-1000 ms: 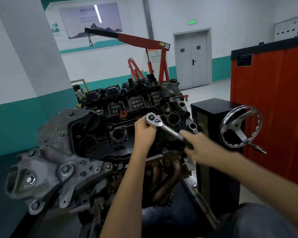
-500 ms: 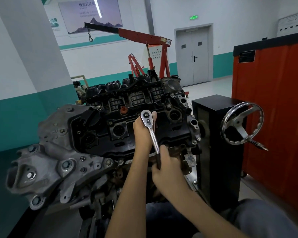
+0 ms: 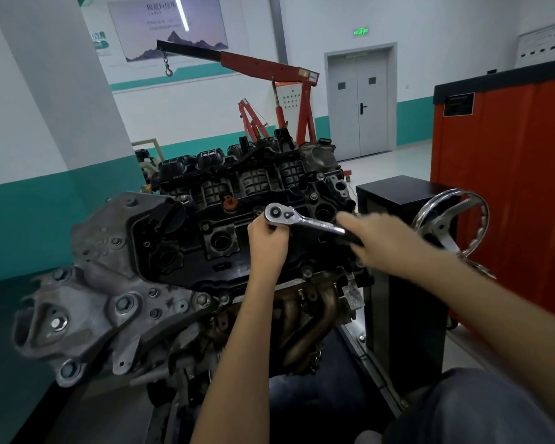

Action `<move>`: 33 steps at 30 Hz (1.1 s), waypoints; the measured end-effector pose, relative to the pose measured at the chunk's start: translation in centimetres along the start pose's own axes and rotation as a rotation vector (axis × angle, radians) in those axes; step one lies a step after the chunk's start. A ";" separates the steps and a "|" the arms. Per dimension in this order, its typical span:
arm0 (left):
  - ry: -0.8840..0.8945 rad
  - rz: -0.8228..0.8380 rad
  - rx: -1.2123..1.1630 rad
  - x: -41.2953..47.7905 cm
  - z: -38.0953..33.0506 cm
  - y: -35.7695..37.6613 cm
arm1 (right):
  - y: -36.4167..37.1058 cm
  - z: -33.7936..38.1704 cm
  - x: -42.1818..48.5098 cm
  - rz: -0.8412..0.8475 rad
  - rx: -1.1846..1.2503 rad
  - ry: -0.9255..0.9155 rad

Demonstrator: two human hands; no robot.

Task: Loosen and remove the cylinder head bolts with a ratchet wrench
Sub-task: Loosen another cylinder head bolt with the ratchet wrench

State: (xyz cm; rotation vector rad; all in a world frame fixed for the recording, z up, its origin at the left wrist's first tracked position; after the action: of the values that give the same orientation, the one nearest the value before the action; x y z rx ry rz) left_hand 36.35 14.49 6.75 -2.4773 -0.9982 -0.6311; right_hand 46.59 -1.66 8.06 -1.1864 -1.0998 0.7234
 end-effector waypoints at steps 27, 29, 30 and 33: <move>-0.027 -0.011 -0.045 -0.1 -0.2 0.8 | 7.0 8.8 -2.9 -0.142 0.741 0.131; -0.059 -0.027 -0.106 0.0 0.1 0.6 | 8.2 12.2 -2.1 -0.169 0.893 0.122; -0.066 -0.022 -0.120 0.1 0.1 0.4 | 8.3 13.0 -1.9 -0.181 0.919 0.116; -0.076 0.001 -0.122 0.1 0.2 0.1 | 7.4 10.9 -2.2 -0.126 0.859 0.097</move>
State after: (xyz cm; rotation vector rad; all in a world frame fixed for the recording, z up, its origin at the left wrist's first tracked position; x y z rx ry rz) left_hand 36.56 14.55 6.61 -2.6254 -1.0147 -0.6196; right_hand 36.39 2.16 0.32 -0.4079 -0.6488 0.8984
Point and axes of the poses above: each hand's wrist, its own x-axis towards the middle knuckle, its own y-axis out of the palm, z = x × y, the point moved 1 cm from there along x, towards the middle knuckle, and after that the axes turned 13 degrees about z, right-handed, at the moved point
